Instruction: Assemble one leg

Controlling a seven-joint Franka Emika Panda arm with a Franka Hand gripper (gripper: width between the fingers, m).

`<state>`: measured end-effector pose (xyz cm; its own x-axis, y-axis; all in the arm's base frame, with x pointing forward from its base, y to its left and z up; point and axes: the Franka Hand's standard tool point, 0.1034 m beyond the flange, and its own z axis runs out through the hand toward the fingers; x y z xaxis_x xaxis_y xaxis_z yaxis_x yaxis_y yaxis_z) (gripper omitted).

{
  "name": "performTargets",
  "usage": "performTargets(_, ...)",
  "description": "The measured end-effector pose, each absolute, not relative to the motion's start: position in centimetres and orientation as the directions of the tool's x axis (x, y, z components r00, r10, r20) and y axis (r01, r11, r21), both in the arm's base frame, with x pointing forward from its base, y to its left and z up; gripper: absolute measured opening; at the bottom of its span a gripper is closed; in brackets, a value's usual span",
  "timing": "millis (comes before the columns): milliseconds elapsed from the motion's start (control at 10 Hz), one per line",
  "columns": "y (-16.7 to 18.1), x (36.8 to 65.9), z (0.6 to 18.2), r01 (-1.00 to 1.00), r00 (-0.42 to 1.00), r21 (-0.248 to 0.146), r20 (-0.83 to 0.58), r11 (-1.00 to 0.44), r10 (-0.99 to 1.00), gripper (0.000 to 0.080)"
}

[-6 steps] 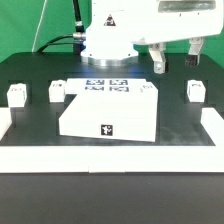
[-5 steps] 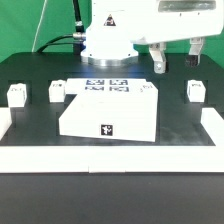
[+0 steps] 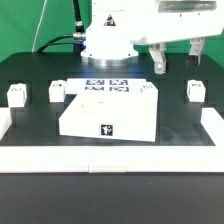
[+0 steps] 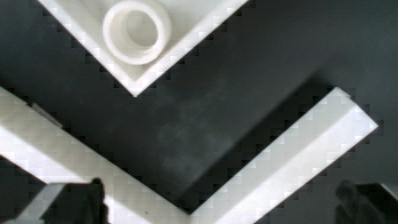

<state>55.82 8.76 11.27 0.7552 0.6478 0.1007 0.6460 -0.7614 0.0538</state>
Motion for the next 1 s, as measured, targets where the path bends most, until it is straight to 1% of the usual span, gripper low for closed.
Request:
performTargets(200,8.7,55.8,11.3,0.675,0.729,0.060,0.097,-0.735,0.677,0.0650)
performTargets(300,8.4,55.7,11.3,0.763,0.637,0.075,0.083,-0.642,0.766,0.0650)
performTargets(600,7.8,54.5,10.7,0.891,0.452,0.041,-0.003,-0.452,0.892,0.0650)
performTargets(700,7.2,54.0,10.4,0.893,0.451,0.017,-0.025,-0.450,0.892,0.0650)
performTargets(1000,7.2,54.0,10.4,0.892,0.452,0.018,-0.023,-0.451,0.892,0.0650)
